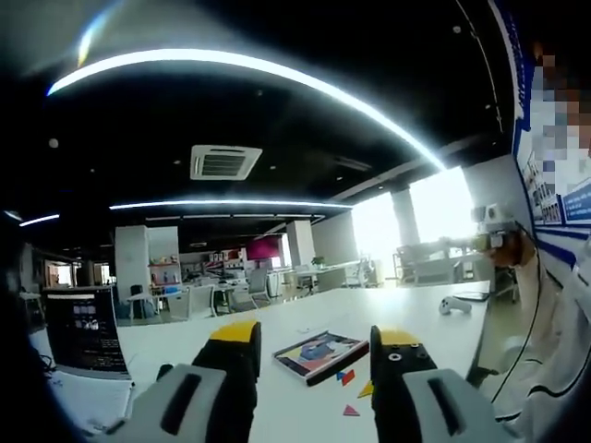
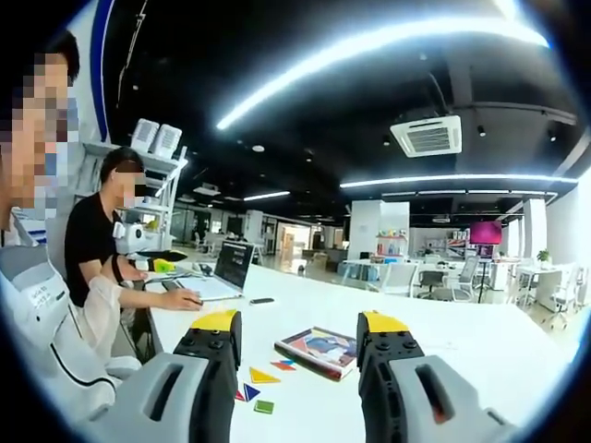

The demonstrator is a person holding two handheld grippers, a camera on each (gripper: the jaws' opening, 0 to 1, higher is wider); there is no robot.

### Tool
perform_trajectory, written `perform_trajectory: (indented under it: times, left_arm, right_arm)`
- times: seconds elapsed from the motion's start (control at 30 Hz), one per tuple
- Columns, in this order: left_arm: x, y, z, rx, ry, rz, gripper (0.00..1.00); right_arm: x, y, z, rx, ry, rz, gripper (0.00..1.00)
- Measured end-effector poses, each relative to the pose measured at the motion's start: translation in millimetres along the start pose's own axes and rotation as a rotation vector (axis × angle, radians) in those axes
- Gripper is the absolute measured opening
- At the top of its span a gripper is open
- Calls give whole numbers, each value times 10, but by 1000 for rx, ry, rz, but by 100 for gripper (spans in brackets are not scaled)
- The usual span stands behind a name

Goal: Pick up the tangram pieces one by one and place each piece onto its matching region on the pattern sheet, fitting the shapes together until the outline on the sheet is completely filled by the tangram pieces

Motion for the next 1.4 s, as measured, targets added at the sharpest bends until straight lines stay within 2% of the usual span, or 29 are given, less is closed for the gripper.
perform_trajectory:
  times: [0.4, 0.5, 0.83, 1.07, 1.13, 1.23, 1.3, 1.4]
  left_arm:
    - [-1, 31, -41, -4, -20, -25, 42]
    - [14, 11, -36, -1, -12, -11, 42]
    - [-12, 45, -50, 4, -4, -35, 42]
    - [-22, 32, -31, 4, 1, -32, 42]
    - [-33, 31, -24, 4, 6, -31, 42]
    - [-40, 40, -24, 4, 9, -37, 42]
    - [-25, 29, -17, 4, 11, -31, 41]
    - [-10, 44, -26, 9, 5, -32, 41]
  right_arm:
    - [-15, 3, 53, 4, -3, -12, 50]
    - [-29, 9, 54, 3, -8, -15, 50]
    - [-56, 38, 59, 7, -10, -25, 50]
    - [-181, 119, 57, 31, -15, -55, 50]
    - [-264, 202, 19, 20, -56, -90, 48]
    - [-408, 365, -27, 65, -85, -200, 47]
    - [-489, 415, -83, 97, -113, -239, 48]
    - [-628, 450, -169, 97, -157, -281, 49]
Point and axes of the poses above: the point that each gripper's makers call its tool centre point, and the gripper's own axes: x roughly backward along the fingers, z roughly to its right, y roughly out of its underside, the point moved 4 cm from there along x, roughly backward along the fingers, and after that the axes turned 15 degrees about y, right-handed, at the moved point
